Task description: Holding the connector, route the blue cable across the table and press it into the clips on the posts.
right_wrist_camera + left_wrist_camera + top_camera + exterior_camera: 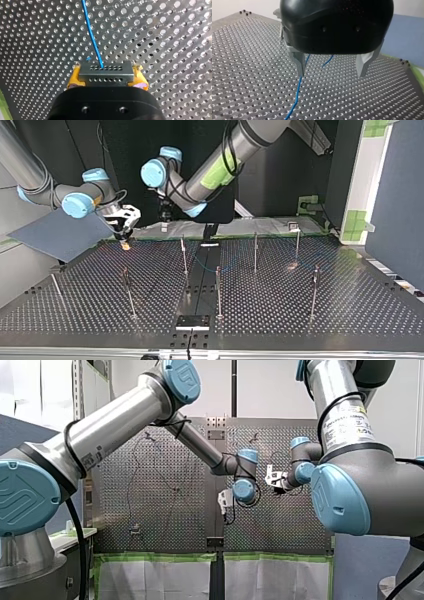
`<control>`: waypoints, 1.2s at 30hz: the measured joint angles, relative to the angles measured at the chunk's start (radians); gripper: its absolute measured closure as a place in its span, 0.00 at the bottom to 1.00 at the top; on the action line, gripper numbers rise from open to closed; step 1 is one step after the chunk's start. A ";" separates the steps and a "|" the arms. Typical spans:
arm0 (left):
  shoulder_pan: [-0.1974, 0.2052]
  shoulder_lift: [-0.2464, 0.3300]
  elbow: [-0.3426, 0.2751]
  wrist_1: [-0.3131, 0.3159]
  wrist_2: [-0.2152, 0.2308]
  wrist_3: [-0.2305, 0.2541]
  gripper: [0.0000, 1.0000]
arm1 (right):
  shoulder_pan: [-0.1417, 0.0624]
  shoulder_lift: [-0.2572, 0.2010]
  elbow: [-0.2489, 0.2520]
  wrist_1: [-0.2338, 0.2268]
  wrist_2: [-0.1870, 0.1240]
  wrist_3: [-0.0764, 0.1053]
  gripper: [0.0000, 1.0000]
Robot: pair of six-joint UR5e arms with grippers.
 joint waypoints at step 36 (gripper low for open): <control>0.013 -0.150 0.264 0.003 -0.128 -0.015 0.00 | -0.006 0.000 0.000 -0.004 -0.018 -0.003 1.00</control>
